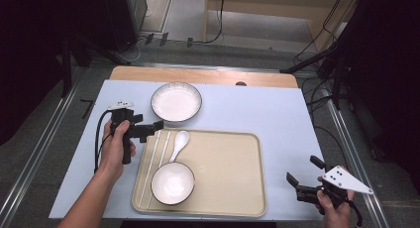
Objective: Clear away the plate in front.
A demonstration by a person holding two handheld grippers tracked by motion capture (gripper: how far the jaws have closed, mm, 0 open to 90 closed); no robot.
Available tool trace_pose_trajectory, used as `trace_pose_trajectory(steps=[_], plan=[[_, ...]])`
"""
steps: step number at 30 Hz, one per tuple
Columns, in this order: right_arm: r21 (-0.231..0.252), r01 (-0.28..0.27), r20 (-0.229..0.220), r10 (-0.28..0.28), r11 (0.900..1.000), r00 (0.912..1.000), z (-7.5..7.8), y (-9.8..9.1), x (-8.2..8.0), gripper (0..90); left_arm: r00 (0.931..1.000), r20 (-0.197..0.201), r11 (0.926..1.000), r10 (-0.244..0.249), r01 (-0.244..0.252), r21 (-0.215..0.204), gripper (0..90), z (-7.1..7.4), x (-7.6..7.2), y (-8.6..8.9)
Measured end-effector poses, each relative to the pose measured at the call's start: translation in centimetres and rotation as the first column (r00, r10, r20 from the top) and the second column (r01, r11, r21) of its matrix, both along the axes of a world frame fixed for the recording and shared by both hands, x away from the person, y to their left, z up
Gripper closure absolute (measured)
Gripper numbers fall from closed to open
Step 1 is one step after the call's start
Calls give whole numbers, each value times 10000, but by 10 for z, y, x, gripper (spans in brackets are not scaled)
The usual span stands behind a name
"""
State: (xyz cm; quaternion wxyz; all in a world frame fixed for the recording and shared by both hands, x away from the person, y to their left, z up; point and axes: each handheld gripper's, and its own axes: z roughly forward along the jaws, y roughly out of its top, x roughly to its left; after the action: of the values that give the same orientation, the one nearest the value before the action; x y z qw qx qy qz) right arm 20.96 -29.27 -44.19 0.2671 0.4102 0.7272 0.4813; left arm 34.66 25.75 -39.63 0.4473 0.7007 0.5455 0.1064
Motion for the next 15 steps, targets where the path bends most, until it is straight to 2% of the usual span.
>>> trace_pose_trajectory(steps=[3,7,9,13,15], plan=[[3,0,-27,0,10000,10000,0,0,0,28,9999,-14,9993,163,-163,337,75,-3,8,3],[-28,-28,-13,28,10000,10000,-1,0,0,28,9986,68,9982,519,-520,299,82,-7,20,4],[-11,2,-27,-2,10000,10000,-1,0,0,28,9980,136,9973,611,-617,406,99,-8,25,5],[-14,19,-24,-19,10000,10000,-1,-1,0,28,9983,173,9984,550,-552,117,103,-8,36,6],[-11,20,-18,-20,10000,10000,-1,-1,0,28,9988,107,9983,484,-487,317,103,-10,41,4]])
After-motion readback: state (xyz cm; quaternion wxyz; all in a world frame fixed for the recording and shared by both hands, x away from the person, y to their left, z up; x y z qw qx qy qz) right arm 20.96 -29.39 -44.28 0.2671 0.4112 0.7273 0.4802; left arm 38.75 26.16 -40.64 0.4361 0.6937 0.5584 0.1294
